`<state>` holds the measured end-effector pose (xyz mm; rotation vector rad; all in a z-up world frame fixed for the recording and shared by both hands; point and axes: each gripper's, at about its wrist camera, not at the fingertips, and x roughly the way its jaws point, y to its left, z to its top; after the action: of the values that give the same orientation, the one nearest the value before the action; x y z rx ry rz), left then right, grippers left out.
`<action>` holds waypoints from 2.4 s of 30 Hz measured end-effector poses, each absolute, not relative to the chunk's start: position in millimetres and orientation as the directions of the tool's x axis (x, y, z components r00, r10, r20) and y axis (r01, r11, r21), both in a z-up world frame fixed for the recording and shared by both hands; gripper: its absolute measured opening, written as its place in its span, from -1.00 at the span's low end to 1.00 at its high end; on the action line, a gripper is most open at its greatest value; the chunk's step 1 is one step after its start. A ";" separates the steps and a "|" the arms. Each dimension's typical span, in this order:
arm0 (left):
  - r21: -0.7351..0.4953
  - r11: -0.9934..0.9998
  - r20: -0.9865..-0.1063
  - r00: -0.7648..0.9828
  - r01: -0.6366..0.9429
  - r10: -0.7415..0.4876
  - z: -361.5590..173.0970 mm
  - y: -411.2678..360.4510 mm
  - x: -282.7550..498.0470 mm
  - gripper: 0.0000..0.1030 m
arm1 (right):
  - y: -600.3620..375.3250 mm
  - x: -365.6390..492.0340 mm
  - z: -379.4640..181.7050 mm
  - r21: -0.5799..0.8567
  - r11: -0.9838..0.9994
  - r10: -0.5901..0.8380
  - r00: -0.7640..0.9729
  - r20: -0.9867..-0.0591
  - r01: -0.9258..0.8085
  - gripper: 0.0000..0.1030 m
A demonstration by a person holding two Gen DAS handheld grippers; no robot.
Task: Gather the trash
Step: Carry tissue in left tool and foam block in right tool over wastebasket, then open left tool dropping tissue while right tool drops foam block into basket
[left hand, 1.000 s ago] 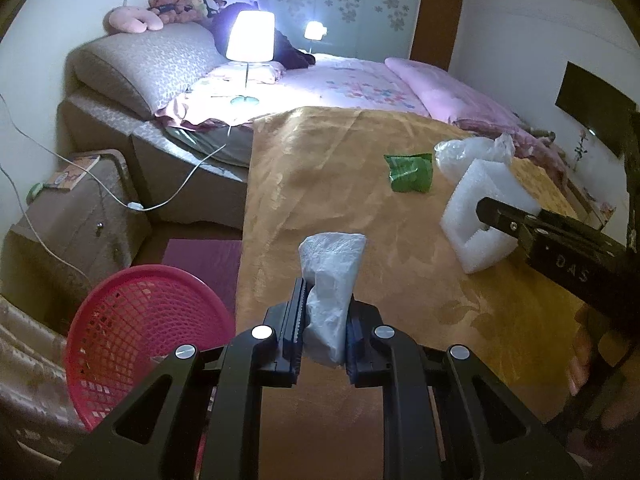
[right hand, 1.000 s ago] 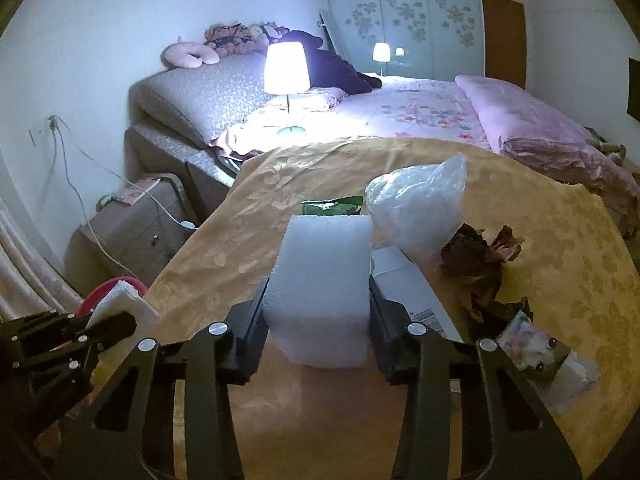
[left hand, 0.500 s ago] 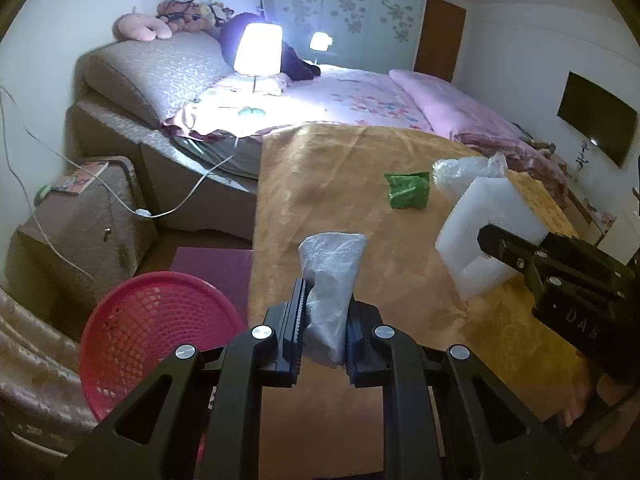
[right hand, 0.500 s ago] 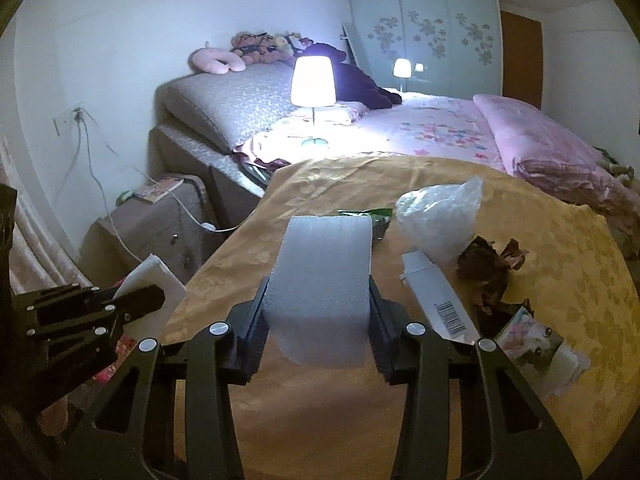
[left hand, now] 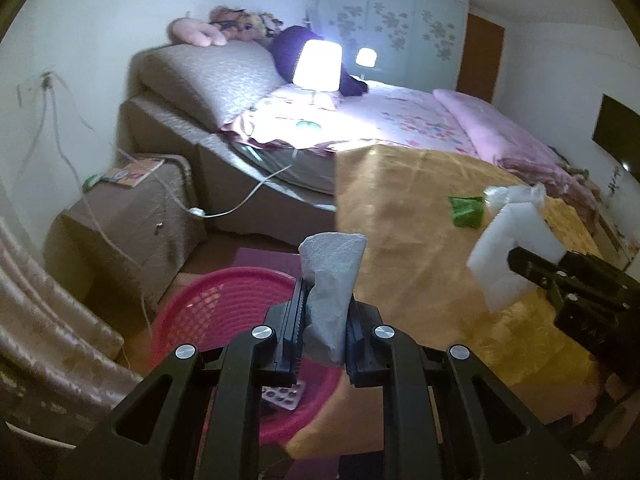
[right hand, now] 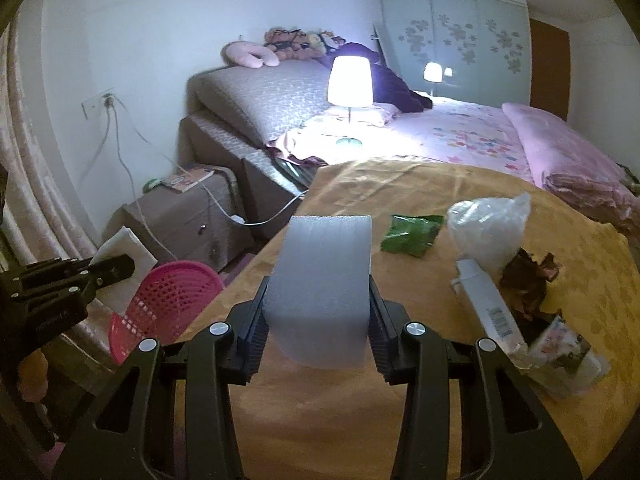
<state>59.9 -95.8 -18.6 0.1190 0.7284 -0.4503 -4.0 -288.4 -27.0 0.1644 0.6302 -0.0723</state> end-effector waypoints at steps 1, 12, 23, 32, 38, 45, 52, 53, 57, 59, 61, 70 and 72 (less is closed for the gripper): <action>-0.052 0.902 -0.665 0.659 0.430 -0.352 -18.5 -92.1 60.7 -0.70 | -286.8 -3.0 -25.8 0.131 0.985 -0.012 0.806 -0.592 0.111 -0.18; -0.059 0.942 -0.664 0.691 0.331 -0.285 -27.6 -55.9 74.6 -0.70 | -253.8 14.5 -21.1 0.121 0.992 0.044 0.802 -0.596 0.035 -0.18; -0.065 0.954 -0.679 0.688 0.292 -0.257 -35.8 -42.4 85.8 -0.70 | -215.8 35.5 -27.4 0.123 0.991 0.115 0.776 -0.621 -0.049 -0.18; -0.054 0.962 -0.704 0.673 0.268 -0.227 -50.2 -40.7 97.6 -0.70 | -194.5 53.6 -35.7 0.141 0.985 0.168 0.744 -0.646 -0.101 -0.18; -0.053 0.969 -0.718 0.665 0.243 -0.206 -57.7 -33.4 105.6 -0.70 | -177.5 69.3 -37.6 0.142 0.980 0.201 0.728 -0.655 -0.143 -0.18; -0.048 0.974 -0.736 0.651 0.222 -0.185 -66.7 -29.5 113.1 -0.70 | -164.3 84.8 -43.5 0.134 0.977 0.214 0.712 -0.669 -0.167 -0.18; -0.041 0.977 -0.750 0.640 0.209 -0.168 -74.2 -27.5 117.6 -0.69 | -158.4 94.6 -44.2 0.160 0.968 0.250 0.696 -0.674 -0.192 -0.18; -0.040 0.977 -0.750 0.639 0.209 -0.168 -74.8 -27.5 117.6 -0.69 | -156.1 95.5 -44.6 0.157 0.967 0.252 0.694 -0.674 -0.199 -0.18; -0.040 0.978 -0.756 0.634 0.206 -0.164 -76.8 -25.1 119.7 -0.67 | -151.1 98.9 -47.0 0.164 0.966 0.257 0.687 -0.680 -0.200 -0.18; -0.040 0.978 -0.758 0.631 0.205 -0.164 -77.8 -25.8 120.9 -0.65 | -151.1 100.1 -47.8 0.171 0.965 0.260 0.684 -0.681 -0.197 -0.18; -0.040 0.977 -0.761 0.628 0.208 -0.165 -79.2 -25.6 120.7 -0.61 | -151.7 100.4 -48.1 0.175 0.966 0.259 0.686 -0.680 -0.191 -0.18; -0.038 0.977 -0.769 0.619 0.210 -0.163 -83.2 -28.6 120.8 -0.23 | -157.9 100.4 -48.5 0.200 0.965 0.262 0.689 -0.676 -0.171 0.17; -0.039 0.978 -0.768 0.620 0.203 -0.159 -83.3 -27.2 121.1 -0.19 | -159.6 99.5 -48.5 0.203 0.965 0.262 0.690 -0.675 -0.168 0.19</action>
<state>121.1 -27.2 -83.3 0.0532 0.8776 -0.2079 99.5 -159.6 -48.5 0.1288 0.7738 0.2408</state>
